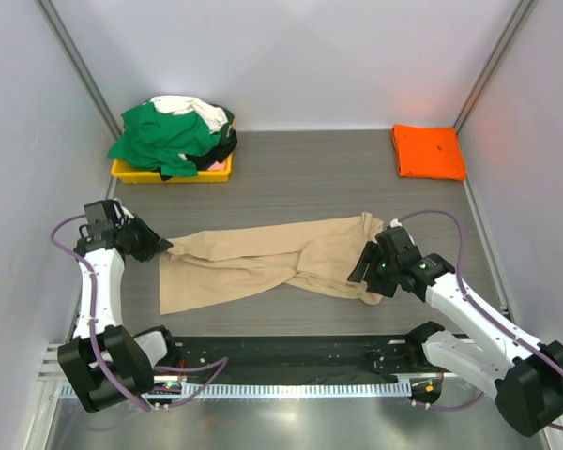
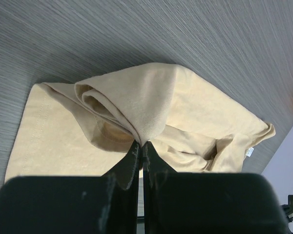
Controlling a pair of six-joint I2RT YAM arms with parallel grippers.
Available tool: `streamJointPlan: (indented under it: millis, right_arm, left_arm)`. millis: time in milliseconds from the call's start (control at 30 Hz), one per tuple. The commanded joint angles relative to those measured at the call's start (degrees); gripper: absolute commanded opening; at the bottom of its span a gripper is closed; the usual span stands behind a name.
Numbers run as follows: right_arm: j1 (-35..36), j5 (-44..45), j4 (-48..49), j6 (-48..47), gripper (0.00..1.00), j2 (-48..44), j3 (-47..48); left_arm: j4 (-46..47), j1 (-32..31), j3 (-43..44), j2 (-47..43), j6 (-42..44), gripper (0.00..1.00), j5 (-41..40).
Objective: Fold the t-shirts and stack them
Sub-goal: Flatten the tshirt out
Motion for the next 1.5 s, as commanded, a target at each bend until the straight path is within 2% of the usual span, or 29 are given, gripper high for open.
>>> streamJointPlan:
  millis: [0, 167, 200, 333, 533, 633, 733, 1033, 1467]
  right_arm:
    - [0.6, -0.3, 3.4, -1.2, 0.63, 2.3, 4.7]
    - [2.1, 1.9, 0.4, -1.3, 0.59, 3.1, 8.8]
    - [2.8, 6.5, -0.7, -1.3, 0.59, 2.9, 9.7]
    - [5.2, 7.8, -2.1, -0.6, 0.57, 1.7, 11.7]
    - [12.6, 9.2, 0.7, 3.7, 0.56, 4.1, 8.7]
    - [13.5, 7.9, 4.6, 5.9, 0.56, 5.0, 5.3]
    - [13.4, 7.1, 6.7, 5.9, 0.56, 6.2, 3.3]
    - [13.3, 12.5, 7.8, 2.4, 0.56, 11.9, 3.9]
    - [7.4, 14.5, 6.8, -1.8, 0.56, 11.4, 3.9]
  left_arm:
    - [1.9, -0.5, -0.2, -1.6, 1.0, 0.00, 1.1]
    - [2.2, -0.8, -0.3, -2.1, 1.0, 0.00, 1.0]
    - [2.3, -0.8, -0.4, -2.0, 0.9, 0.00, 1.0]
    - [2.5, -0.7, -0.4, -2.1, 0.9, 0.00, 1.3]
    - [2.6, -0.7, -0.5, -2.5, 0.8, 0.00, 1.1]
    - [2.6, -0.8, -0.5, -2.6, 0.8, 0.00, 1.2]
    - [2.6, -0.7, -0.5, -2.7, 0.8, 0.00, 1.2]
    - [2.6, -0.8, -0.5, -2.7, 0.9, 0.00, 1.1]
    - [2.6, -0.9, -0.5, -2.7, 0.9, 0.00, 0.9]
